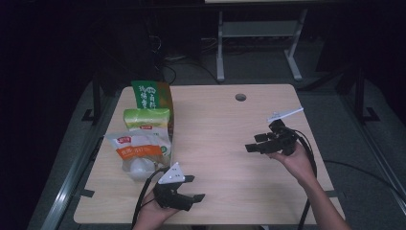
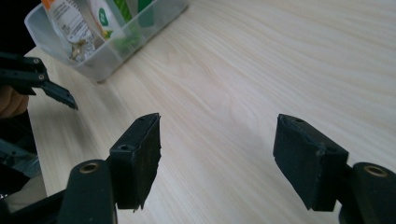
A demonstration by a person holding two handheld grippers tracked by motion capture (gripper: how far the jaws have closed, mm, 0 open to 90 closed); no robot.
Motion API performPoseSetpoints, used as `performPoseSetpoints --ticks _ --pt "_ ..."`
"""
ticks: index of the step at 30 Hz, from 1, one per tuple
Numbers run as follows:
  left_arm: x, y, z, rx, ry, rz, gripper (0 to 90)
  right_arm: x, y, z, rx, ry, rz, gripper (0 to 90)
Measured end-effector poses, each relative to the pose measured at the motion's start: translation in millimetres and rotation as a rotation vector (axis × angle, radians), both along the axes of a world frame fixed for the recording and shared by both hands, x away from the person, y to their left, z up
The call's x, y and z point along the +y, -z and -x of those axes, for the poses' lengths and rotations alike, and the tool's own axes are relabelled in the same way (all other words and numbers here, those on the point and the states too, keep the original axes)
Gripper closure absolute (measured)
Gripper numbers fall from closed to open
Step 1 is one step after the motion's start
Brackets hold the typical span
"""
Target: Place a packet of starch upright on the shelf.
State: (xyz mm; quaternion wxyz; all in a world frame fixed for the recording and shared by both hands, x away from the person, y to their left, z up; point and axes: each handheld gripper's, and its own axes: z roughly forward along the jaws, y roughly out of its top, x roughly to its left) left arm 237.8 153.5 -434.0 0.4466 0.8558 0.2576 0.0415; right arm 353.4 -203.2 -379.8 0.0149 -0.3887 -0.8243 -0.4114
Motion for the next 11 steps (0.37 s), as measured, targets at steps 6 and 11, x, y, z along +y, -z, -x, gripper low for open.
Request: performPoseSetpoints --ticks 6,11 --pt "-0.9 0.7 0.6 0.005 0.004 -0.002 27.1 -10.3 13.6 12.0 0.014 0.010 0.008 30.7" --pt "-1.6 0.6 1.1 0.002 0.005 0.004 26.7 -13.9 26.5 28.1 0.017 0.012 0.019 28.6"
